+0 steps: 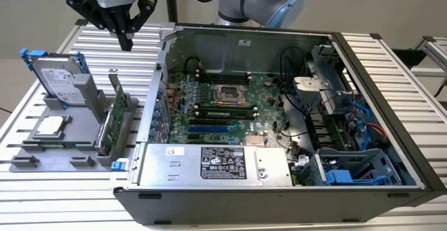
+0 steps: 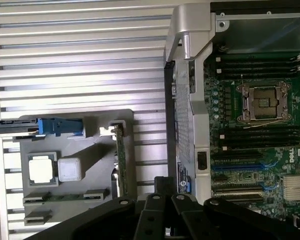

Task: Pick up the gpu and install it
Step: 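Reach for the gpu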

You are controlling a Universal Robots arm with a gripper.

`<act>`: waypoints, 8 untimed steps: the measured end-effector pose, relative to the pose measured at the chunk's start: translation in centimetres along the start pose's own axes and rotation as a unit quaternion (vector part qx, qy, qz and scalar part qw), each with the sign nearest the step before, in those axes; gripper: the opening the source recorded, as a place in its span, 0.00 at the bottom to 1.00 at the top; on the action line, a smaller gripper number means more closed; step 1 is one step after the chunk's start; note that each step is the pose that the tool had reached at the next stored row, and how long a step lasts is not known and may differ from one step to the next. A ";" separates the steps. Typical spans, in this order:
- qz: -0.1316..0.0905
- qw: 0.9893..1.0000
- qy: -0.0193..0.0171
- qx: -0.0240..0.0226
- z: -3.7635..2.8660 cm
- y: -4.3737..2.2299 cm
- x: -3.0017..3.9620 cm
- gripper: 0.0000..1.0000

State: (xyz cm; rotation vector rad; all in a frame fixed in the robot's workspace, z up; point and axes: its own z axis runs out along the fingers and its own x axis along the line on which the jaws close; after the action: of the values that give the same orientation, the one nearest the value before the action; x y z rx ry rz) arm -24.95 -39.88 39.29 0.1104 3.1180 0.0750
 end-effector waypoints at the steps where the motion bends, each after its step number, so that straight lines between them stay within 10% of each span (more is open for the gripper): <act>1: 0.000 1.000 0.000 0.000 0.00 -0.01 0.18 0.00; 8: 0.000 1.000 0.000 0.000 -0.03 -0.10 1.39 0.00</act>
State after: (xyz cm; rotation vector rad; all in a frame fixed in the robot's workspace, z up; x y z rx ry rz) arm -26.34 -39.88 39.29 0.1104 3.1180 0.0750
